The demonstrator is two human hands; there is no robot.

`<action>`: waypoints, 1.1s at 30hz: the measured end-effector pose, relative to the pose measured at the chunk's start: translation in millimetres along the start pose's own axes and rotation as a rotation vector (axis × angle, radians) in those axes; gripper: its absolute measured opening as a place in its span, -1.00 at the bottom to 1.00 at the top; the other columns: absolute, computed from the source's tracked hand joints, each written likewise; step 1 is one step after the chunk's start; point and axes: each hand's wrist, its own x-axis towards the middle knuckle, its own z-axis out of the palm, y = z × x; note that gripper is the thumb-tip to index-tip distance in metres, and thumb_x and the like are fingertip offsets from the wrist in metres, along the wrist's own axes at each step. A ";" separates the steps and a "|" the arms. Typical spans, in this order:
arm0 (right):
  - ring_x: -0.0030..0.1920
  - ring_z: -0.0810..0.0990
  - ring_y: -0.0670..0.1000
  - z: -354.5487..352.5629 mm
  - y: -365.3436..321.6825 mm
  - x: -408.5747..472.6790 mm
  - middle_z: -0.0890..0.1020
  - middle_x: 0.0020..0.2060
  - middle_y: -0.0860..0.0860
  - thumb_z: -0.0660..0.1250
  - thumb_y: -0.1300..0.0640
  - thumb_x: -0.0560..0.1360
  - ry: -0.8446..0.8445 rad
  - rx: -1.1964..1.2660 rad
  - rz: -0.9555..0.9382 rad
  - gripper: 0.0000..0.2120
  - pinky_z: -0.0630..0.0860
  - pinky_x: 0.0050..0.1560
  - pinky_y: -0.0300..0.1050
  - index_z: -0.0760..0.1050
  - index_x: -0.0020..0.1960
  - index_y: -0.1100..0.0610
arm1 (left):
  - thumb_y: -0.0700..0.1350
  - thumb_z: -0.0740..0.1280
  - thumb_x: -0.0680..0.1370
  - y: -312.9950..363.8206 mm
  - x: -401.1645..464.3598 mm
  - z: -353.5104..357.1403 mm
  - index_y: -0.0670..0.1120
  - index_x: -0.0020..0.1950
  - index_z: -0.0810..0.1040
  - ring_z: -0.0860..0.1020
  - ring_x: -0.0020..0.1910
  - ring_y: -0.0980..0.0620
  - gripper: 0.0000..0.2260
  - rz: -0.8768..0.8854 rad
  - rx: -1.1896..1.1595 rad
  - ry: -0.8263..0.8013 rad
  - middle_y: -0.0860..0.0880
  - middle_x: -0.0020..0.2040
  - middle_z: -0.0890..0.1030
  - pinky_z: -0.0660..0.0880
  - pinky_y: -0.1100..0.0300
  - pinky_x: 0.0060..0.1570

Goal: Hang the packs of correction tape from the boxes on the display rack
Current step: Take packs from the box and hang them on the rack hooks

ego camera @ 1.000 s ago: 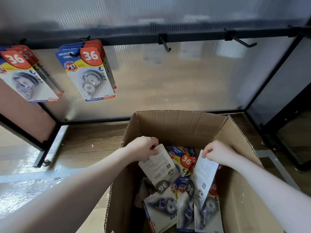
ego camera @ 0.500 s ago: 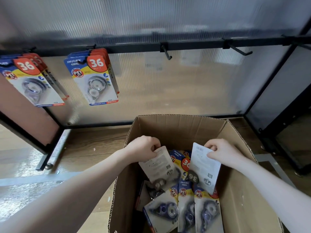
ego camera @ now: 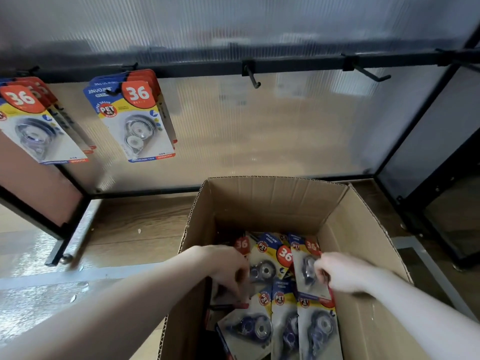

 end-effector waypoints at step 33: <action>-0.31 0.57 -0.02 -44.3 24.7 80.3 0.61 -0.22 0.01 0.41 0.04 0.43 0.026 -0.039 0.020 -0.88 0.39 -0.44 -0.22 0.47 -0.19 -0.01 | 0.03 0.41 0.45 -35.4 61.7 -52.3 -0.09 0.14 0.59 0.52 0.07 -0.05 -0.68 -0.020 -0.059 0.157 -0.05 0.12 0.58 0.46 0.15 0.00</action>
